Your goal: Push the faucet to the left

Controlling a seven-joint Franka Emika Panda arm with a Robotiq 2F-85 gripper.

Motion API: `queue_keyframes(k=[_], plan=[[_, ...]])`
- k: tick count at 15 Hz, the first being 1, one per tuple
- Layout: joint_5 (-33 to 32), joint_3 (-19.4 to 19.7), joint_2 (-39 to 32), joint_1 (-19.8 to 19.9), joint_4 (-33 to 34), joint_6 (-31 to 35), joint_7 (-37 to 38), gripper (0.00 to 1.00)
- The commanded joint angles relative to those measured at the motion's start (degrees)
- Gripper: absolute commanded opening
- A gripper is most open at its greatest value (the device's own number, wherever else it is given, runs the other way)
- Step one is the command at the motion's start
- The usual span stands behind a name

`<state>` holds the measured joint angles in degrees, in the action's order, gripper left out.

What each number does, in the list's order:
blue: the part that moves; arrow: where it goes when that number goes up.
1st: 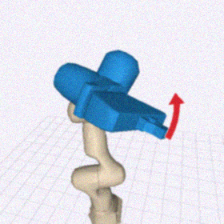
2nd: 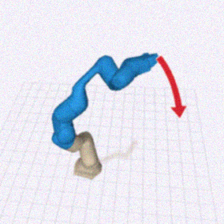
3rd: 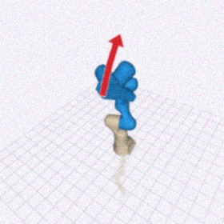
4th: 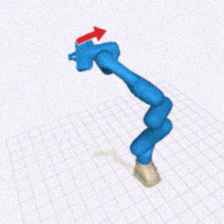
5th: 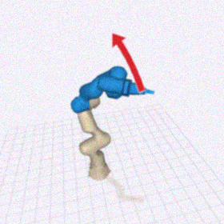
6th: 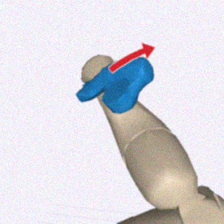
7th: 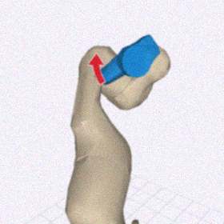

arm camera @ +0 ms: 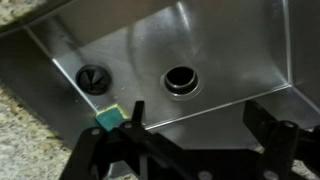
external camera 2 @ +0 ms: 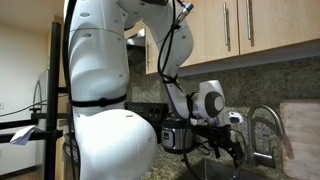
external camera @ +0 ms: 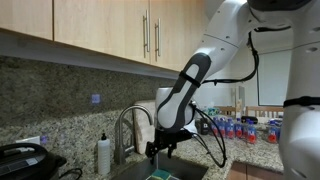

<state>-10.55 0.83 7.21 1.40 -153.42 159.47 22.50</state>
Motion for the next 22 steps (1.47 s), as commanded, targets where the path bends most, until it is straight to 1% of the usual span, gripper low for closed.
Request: queue_keyframes(k=[1, 4, 5, 6, 7, 8, 12, 13, 14, 17, 19, 21, 22], plan=[[3.54, 10.01, 2.79, 1.02, -1.54, 2.89, -15.58, 1.00], [7.61, 20.99, 4.80, 0.17, -0.04, 1.13, -28.31, 1.00], [6.17, 13.30, 2.31, 4.10, 0.29, 1.35, -22.04, 1.00], [7.12, 15.77, 2.87, 4.33, 0.50, 1.35, -25.39, 1.00], [7.43, 17.23, 3.34, 4.46, 0.57, 1.34, -27.09, 1.00], [7.50, 17.73, 3.68, 4.47, 0.56, 1.32, -27.62, 1.00], [7.65, 17.44, 3.81, 3.63, 0.55, 1.31, -27.67, 1.00], [8.57, 17.15, 3.58, 2.68, 0.82, 1.18, -27.86, 1.00], [9.68, 15.81, 2.96, 2.36, 1.27, 2.69, -25.13, 1.00], [12.89, 12.00, 4.50, 2.47, 1.64, 3.87, -21.29, 1.00], [10.95, 9.51, 6.17, 4.28, 0.94, 6.76, -17.64, 1.00], [7.73, 6.72, 8.25, 7.75, -0.26, 8.66, -12.14, 1.00], [5.34, 7.09, 9.97, 8.29, -0.79, 8.46, -10.34, 1.00]])
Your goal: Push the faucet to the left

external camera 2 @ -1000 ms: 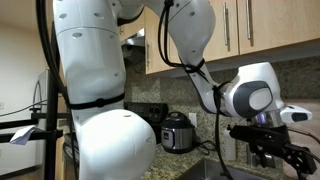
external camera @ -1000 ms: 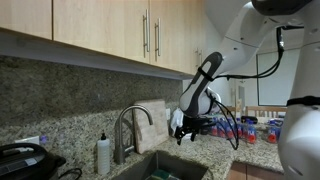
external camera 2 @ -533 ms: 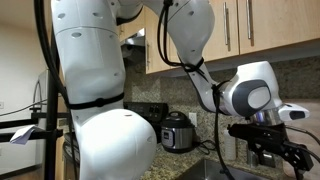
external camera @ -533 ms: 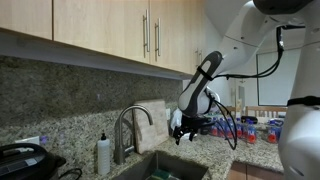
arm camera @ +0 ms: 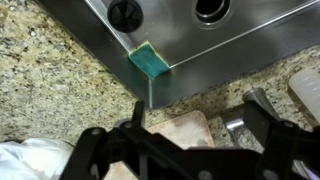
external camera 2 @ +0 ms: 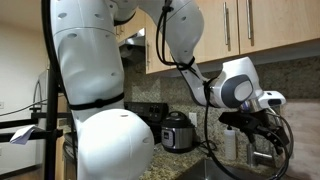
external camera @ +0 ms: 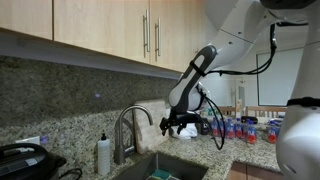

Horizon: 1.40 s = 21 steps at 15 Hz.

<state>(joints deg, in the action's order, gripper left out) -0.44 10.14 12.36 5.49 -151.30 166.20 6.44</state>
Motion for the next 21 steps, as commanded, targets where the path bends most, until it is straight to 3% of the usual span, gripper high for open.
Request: queue_keyframes(k=[1, 6, 10, 16, 21], plan=[[-6.24, -3.27, 5.22, 5.59, -2.69, 1.71, 7.09, 1.00], [-13.29, -8.49, 5.16, 11.01, -0.42, -0.34, 6.53, 1.00], [-15.76, -10.09, 6.26, 11.07, -1.87, 3.23, 4.59, 1.00], [-20.34, -8.96, 5.50, 8.82, -1.94, 8.88, 1.66, 1.00], [-19.77, -8.08, 5.32, 7.30, -2.30, 10.72, -1.06, 1.00]])
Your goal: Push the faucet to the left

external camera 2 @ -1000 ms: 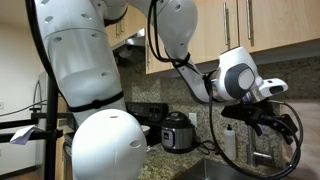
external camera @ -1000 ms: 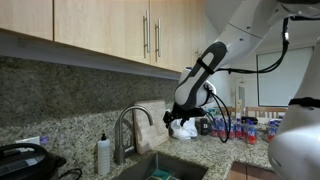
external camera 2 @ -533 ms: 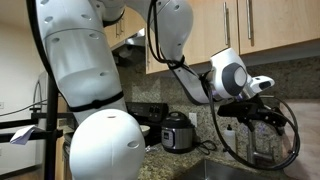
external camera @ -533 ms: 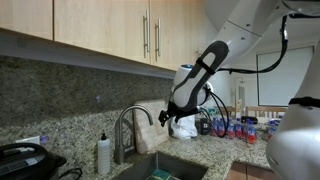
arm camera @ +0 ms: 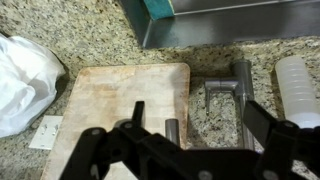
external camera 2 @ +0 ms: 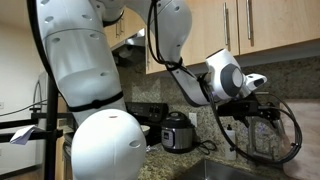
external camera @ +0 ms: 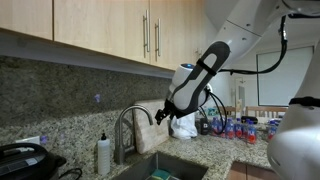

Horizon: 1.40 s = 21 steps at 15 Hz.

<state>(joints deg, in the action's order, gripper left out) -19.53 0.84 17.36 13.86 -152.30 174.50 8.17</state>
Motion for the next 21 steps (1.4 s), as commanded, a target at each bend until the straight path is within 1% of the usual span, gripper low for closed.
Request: queue_keyframes(k=[1, 4, 6, 7, 13, 14, 15, 16, 17, 21], plan=[[-0.57, 1.42, 0.27, -1.36, -1.39, 2.81, -3.29, 1.00], [-0.73, 1.43, 0.29, -1.34, -1.41, 3.49, -3.09, 1.00], [0.72, 0.68, 0.56, -0.69, -1.31, 2.34, 0.21, 1.00], [0.14, 0.75, -0.03, -1.18, -0.22, 1.40, -0.93, 1.00], [0.25, 0.87, -0.03, -1.13, -0.22, 1.40, -0.52, 1.00], [2.06, 3.09, -0.91, -3.44, 0.27, 0.95, -2.29, 1.00], [4.62, 7.20, -2.44, -7.47, 1.50, 0.67, -6.14, 1.00], [5.76, 9.09, -2.89, -9.04, 2.23, 0.22, -7.60, 1.00], [7.77, 12.66, -3.47, -12.52, 3.31, -0.06, -10.86, 1.00], [15.34, 24.70, -3.26, -24.63, 6.71, -2.57, -23.54, 1.00]])
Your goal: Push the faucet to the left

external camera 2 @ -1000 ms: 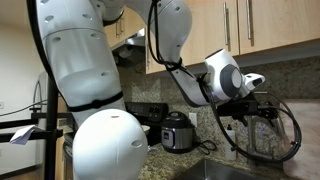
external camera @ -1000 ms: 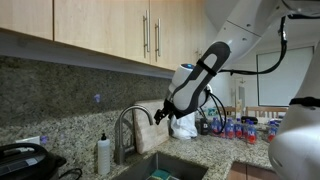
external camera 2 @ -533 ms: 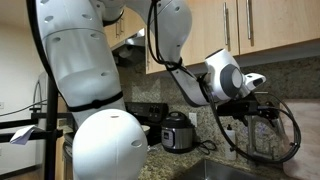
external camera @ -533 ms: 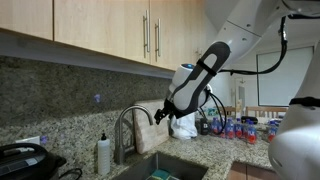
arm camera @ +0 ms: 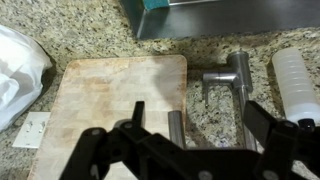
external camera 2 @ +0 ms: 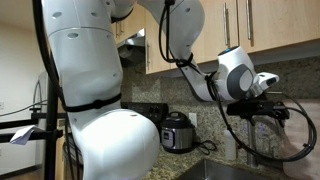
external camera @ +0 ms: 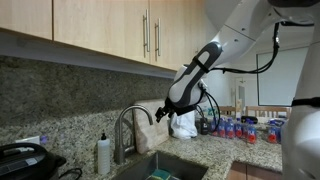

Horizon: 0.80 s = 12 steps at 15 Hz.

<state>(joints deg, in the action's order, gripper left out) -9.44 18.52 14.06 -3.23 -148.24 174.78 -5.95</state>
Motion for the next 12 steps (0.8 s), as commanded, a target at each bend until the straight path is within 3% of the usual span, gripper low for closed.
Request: queue_keyframes(k=[1, 5, 12], plan=[[6.14, 9.22, 0.47, -9.56, 3.33, -3.70, -12.18, 1.00], [13.28, 20.57, 2.14, -20.85, 5.40, -7.06, -26.26, 1.00], [22.62, 45.32, 6.70, -43.96, 9.65, -11.94, -51.51, 1.00]])
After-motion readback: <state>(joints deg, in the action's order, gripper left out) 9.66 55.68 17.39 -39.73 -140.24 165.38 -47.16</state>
